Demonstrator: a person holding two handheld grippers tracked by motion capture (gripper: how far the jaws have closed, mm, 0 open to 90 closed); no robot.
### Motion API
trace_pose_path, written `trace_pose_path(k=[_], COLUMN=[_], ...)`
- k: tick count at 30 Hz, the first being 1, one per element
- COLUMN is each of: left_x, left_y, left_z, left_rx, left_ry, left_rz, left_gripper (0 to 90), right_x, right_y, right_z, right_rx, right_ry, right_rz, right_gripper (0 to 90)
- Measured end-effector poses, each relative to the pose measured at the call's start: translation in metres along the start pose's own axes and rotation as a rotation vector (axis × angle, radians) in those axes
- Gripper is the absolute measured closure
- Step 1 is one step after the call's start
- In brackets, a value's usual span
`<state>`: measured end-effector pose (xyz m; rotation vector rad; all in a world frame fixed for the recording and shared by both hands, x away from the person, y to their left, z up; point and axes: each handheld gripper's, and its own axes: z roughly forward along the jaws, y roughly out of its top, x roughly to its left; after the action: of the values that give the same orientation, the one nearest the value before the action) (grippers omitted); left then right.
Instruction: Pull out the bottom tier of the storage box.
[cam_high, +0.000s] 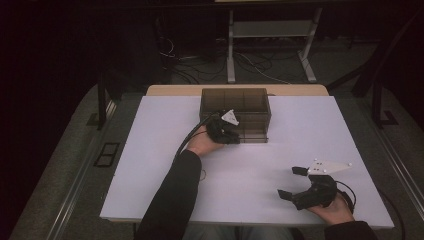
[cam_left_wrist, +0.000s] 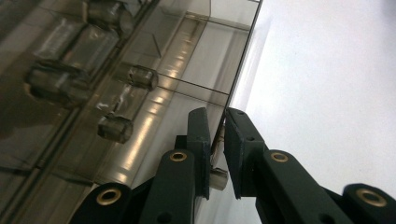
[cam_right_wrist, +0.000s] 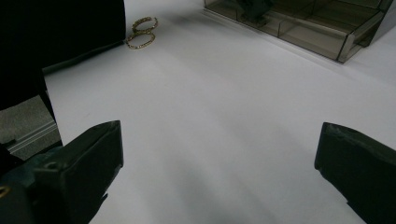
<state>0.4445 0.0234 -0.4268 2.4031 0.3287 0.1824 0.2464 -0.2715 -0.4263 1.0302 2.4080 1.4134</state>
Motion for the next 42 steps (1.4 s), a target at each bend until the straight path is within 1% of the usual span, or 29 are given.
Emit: trace_pose_path(k=[1, 4, 5, 6, 7, 9, 10, 12, 14, 19, 20, 21, 23, 24, 25, 30, 32, 34, 36, 37, 38, 39, 42], left_x=[-0.001, -0.001, -0.001, -0.002, -0.002, -0.003, -0.003, -0.004, -0.005, -0.006, -0.007, -0.008, -0.009, -0.011, -0.011, -0.013, -0.015, -0.016, -0.017, -0.018, -0.018, -0.020, -0.021], left_y=[0.000, -0.001, -0.001, -0.001, -0.001, -0.001, -0.001, -0.002, -0.003, -0.004, -0.004, -0.004, -0.005, -0.006, -0.006, -0.008, -0.009, -0.010, -0.010, -0.010, -0.010, -0.010, -0.011], left_z=[0.000, -0.001, -0.001, -0.001, -0.001, -0.001, -0.001, -0.002, -0.001, -0.003, -0.003, -0.002, -0.003, -0.003, -0.003, -0.005, -0.004, -0.005, -0.005, -0.005, -0.006, -0.005, -0.006], left_rx=[-0.007, 0.003, 0.005, 0.000, 0.005, -0.002, -0.002, 0.002, -0.009, -0.008, -0.010, -0.021, -0.014, -0.018, -0.024, -0.025, -0.039, -0.032, -0.034, -0.040, -0.034, -0.040, -0.032], left_ry=[-0.002, -0.009, -0.010, -0.010, -0.010, -0.010, -0.008, -0.010, -0.009, -0.010, -0.009, -0.008, -0.011, -0.015, -0.015, -0.019, -0.017, -0.018, -0.018, -0.017, -0.018, -0.017, -0.016], left_rz=[-0.007, 0.005, 0.005, -0.003, 0.004, -0.001, 0.005, 0.002, -0.007, 0.007, 0.005, -0.006, -0.001, -0.019, -0.026, -0.023, -0.041, -0.033, -0.034, -0.043, -0.037, -0.043, -0.038], left_gripper=[78.9, 78.9, 78.8, 78.8, 78.9, 79.0, 78.9, 78.9, 78.9, 78.9, 78.9, 78.9, 78.9, 78.9, 78.9, 78.8, 78.8, 78.8, 78.7, 78.8, 78.8, 78.7, 78.7], right_x=[0.000, 0.000, 0.000, 0.000, 0.000, 0.000, 0.000, 0.000, 0.000, 0.000, 0.000, 0.000, 0.001, 0.000, 0.000, 0.000, 0.001, 0.001, 0.001, 0.001, 0.001, 0.001, 0.001], right_y=[0.000, 0.000, 0.000, 0.000, 0.000, 0.000, 0.000, 0.000, 0.000, 0.000, 0.000, 0.000, 0.000, 0.000, 0.000, 0.000, 0.000, 0.000, 0.000, 0.000, 0.000, 0.000, -0.001], right_z=[0.000, 0.000, 0.000, 0.000, 0.000, 0.000, 0.000, 0.000, 0.000, 0.000, 0.000, 0.000, 0.000, 0.000, 0.000, 0.001, 0.001, 0.001, 0.001, 0.001, 0.001, 0.001, 0.001], right_rx=[0.001, 0.002, 0.002, 0.002, 0.002, 0.002, 0.003, 0.003, 0.003, 0.003, 0.004, 0.004, 0.004, 0.004, 0.004, 0.005, 0.005, 0.006, 0.006, 0.006, 0.008, 0.009, 0.006], right_ry=[0.001, 0.001, 0.001, 0.000, 0.000, 0.000, 0.000, 0.000, 0.000, -0.001, -0.001, -0.001, -0.002, -0.002, -0.002, -0.002, -0.002, -0.003, -0.003, -0.003, -0.003, -0.003, -0.004], right_rz=[0.001, 0.001, 0.001, -0.001, -0.001, 0.000, -0.001, 0.000, 0.000, -0.001, -0.002, -0.002, 0.000, -0.001, -0.001, -0.003, -0.002, -0.002, -0.001, -0.002, -0.002, -0.001, -0.001], right_gripper=[0.6, 0.6, 0.6, 0.6, 0.6, 0.6, 0.6, 0.6, 0.6, 0.6, 0.6, 0.6, 0.6, 0.6, 0.6, 0.6, 0.6, 0.6, 0.6, 0.6, 0.6, 0.6, 0.6])
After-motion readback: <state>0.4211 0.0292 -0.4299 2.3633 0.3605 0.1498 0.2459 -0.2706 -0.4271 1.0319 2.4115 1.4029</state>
